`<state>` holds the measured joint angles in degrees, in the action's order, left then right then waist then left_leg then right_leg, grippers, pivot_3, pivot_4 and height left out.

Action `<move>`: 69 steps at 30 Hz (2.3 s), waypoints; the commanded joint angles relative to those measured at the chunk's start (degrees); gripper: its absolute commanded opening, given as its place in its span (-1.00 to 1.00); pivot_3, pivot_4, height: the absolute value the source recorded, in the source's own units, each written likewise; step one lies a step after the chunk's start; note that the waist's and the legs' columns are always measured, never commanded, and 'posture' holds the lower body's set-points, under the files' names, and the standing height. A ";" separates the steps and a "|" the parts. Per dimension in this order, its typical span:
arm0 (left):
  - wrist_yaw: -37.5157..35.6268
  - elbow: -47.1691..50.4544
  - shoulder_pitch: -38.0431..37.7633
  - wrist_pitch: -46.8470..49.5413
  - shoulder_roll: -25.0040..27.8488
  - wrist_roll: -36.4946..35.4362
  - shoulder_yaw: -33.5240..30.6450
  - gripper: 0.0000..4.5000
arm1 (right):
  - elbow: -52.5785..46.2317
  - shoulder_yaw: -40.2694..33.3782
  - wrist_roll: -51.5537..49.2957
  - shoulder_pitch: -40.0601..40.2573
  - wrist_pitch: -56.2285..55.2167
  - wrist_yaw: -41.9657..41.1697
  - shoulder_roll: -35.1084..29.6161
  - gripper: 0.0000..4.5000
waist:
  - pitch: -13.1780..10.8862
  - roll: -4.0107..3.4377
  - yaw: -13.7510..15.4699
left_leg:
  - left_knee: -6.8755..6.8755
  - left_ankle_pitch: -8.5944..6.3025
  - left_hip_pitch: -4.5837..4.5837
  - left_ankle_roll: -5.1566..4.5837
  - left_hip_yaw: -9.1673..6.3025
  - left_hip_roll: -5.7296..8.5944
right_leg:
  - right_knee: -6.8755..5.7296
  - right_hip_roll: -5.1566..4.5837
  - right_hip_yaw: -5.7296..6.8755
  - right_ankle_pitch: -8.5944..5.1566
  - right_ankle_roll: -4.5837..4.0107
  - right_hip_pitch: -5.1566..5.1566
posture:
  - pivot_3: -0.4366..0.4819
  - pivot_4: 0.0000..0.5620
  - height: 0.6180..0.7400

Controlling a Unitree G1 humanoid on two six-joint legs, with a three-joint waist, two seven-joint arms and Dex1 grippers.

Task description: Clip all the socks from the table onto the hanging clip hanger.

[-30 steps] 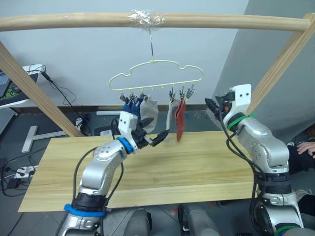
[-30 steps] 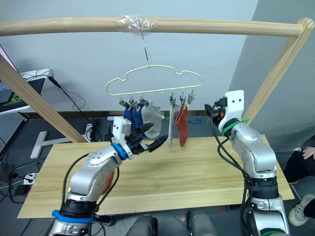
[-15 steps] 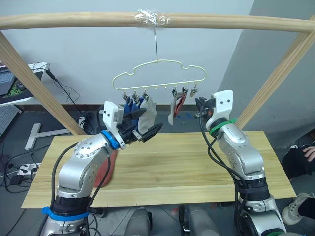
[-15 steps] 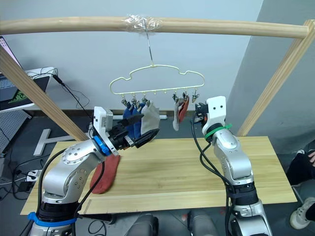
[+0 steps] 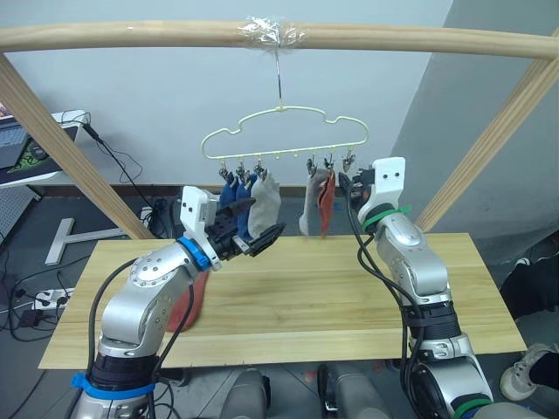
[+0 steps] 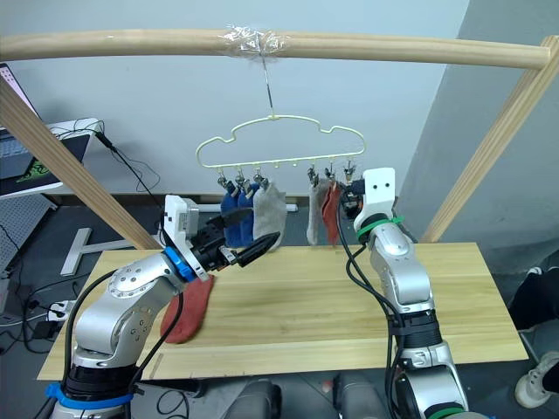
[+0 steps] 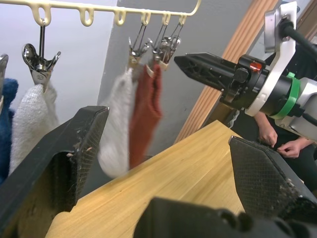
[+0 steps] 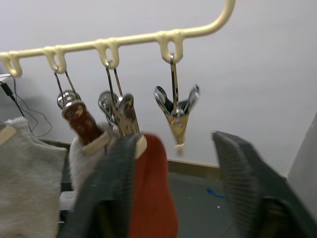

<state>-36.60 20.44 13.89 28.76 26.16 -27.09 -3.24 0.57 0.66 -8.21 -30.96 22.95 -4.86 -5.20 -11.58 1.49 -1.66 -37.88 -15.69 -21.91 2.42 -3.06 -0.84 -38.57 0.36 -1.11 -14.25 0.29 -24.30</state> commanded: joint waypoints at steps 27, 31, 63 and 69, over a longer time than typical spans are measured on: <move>1.52 2.85 1.89 -0.25 -0.31 -0.99 -0.32 1.00 | 5.12 -2.10 0.88 -6.04 -3.56 1.98 1.79 0.02 | 0.00 -0.01 0.00 | 0.00 0.00 0.02 0.00 -0.02 0.02 | -0.06 -0.25 0.04 0.12 -0.20 0.00 | 0.05 -0.39 1.00; 1.67 3.22 2.47 0.18 -0.21 -1.18 -0.38 1.00 | 6.02 -2.18 0.71 -6.72 -4.01 1.71 2.05 0.02 | -0.01 -0.02 -0.02 | -0.01 0.00 0.02 0.00 -0.01 0.04 | -0.06 -0.25 0.03 0.12 -0.20 0.00 | 0.05 -0.38 1.00; 3.24 7.03 9.55 2.70 -2.00 -3.47 1.10 1.00 | 11.41 -1.70 1.11 -10.82 -7.29 1.31 3.64 0.02 | -0.03 -0.03 -0.02 | 0.00 0.00 0.01 -0.01 -0.04 0.05 | -0.06 -0.26 0.06 0.12 -0.20 0.00 | 0.05 -0.34 1.00; 3.31 6.99 9.78 2.53 -1.99 -3.45 1.16 1.00 | 12.19 -1.76 1.32 -11.27 -8.10 1.32 3.57 0.02 | -0.04 -0.03 -0.01 | 0.01 0.00 0.01 -0.01 -0.03 0.06 | -0.05 -0.26 0.05 0.12 -0.21 0.00 | 0.06 -0.36 1.00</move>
<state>-33.25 24.90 22.79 32.17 24.42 -29.30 -1.50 13.81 -0.82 -7.32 -40.62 16.54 -3.55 -1.71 -11.62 1.45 -1.68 -37.87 -15.69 -21.90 2.42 -3.10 -0.78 -38.62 0.10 -1.05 -14.13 0.09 -24.30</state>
